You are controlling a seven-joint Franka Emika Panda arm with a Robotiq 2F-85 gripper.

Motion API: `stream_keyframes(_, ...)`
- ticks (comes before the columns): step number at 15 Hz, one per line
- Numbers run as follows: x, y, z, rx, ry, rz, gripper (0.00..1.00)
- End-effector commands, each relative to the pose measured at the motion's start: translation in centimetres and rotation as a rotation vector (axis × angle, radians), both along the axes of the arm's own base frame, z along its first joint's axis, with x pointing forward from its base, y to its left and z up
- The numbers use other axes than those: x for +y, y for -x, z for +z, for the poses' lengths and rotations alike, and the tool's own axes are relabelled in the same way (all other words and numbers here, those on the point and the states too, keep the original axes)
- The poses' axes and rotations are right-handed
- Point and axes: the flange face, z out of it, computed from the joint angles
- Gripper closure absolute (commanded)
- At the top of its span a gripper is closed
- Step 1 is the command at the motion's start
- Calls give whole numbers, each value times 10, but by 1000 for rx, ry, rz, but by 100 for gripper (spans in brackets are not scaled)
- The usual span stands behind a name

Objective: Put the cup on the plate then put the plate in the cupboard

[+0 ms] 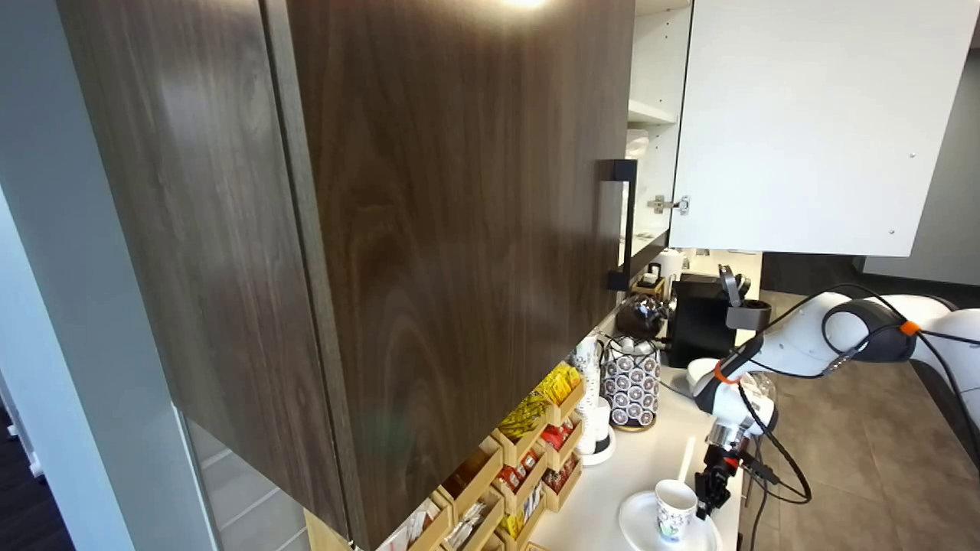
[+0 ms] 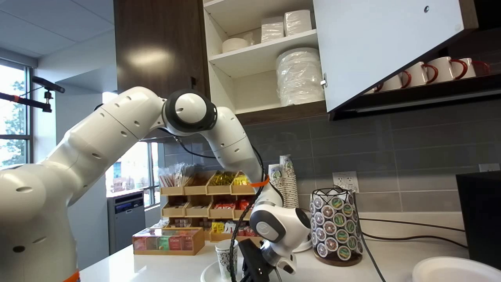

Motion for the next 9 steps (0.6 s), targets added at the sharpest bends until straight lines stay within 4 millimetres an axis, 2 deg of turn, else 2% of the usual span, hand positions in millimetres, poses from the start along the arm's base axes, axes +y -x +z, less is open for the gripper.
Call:
stream_keyframes(1,-2,-3,-10,13,-29,8,95)
stream_keyframes(9,-10,-6,-10,-13,-160,-14,94)
